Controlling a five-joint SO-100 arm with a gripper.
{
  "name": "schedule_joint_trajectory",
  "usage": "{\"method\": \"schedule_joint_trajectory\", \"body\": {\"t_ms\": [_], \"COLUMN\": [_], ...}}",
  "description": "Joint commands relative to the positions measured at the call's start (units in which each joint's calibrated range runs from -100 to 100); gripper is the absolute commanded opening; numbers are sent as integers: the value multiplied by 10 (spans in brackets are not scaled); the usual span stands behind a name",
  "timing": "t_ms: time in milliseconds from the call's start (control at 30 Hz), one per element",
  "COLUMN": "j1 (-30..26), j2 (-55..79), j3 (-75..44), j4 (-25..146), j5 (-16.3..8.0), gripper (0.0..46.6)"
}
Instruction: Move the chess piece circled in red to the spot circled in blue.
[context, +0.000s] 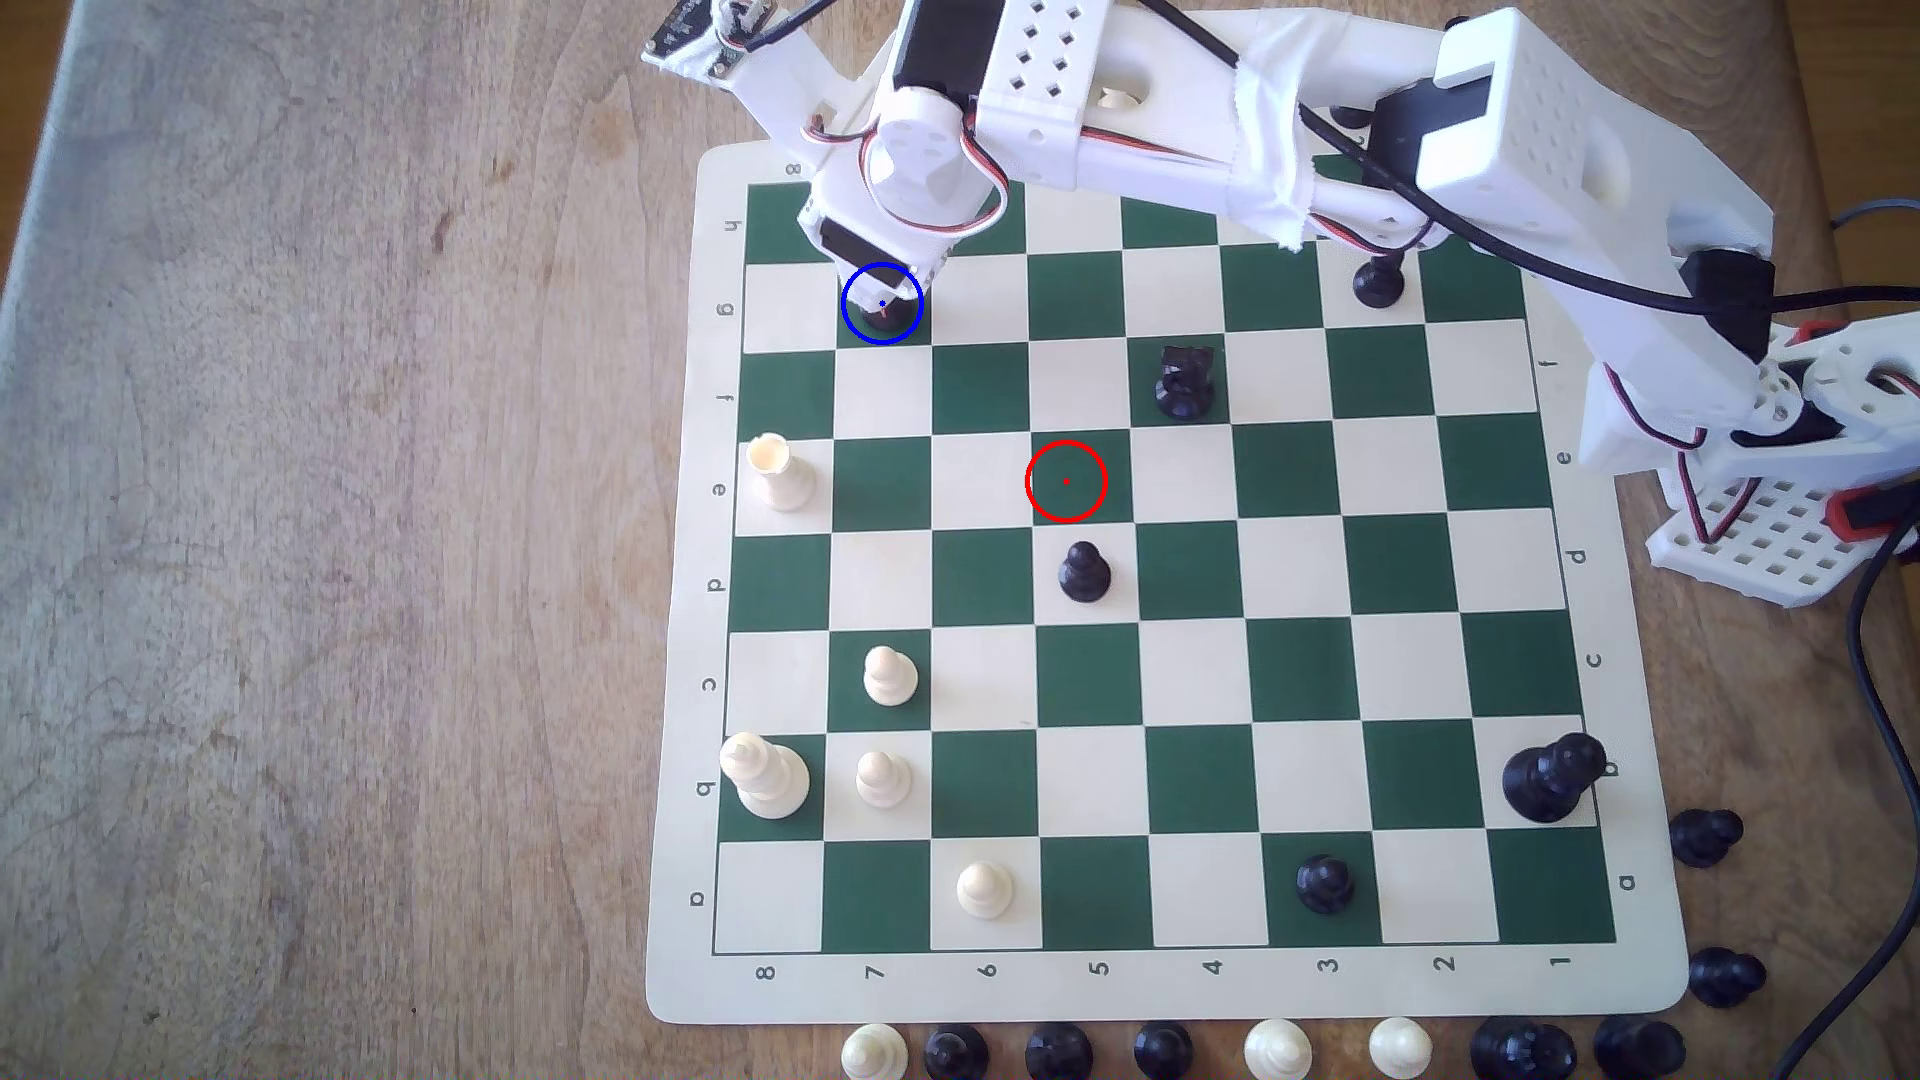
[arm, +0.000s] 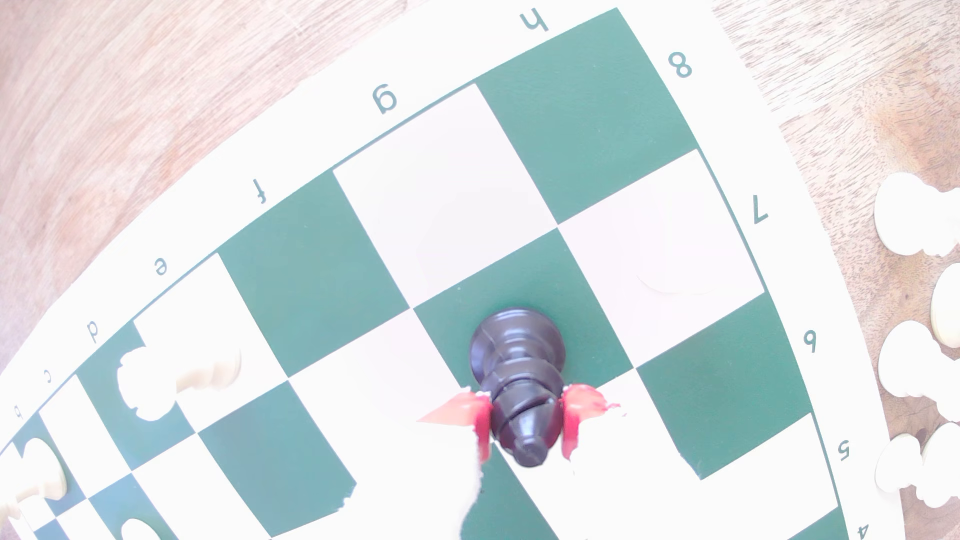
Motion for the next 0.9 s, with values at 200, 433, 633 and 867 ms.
{"method": "schedule_joint_trajectory", "body": {"t_ms": [200, 433, 633, 867], "j1": [-3, -2, -7, -26], "j2": [-19, -46, -123, -291], "j3": [16, 42, 121, 298], "j4": [-19, -36, -43, -53], "j5": [5, 2, 1, 1], "gripper": [123, 158, 165, 172]}}
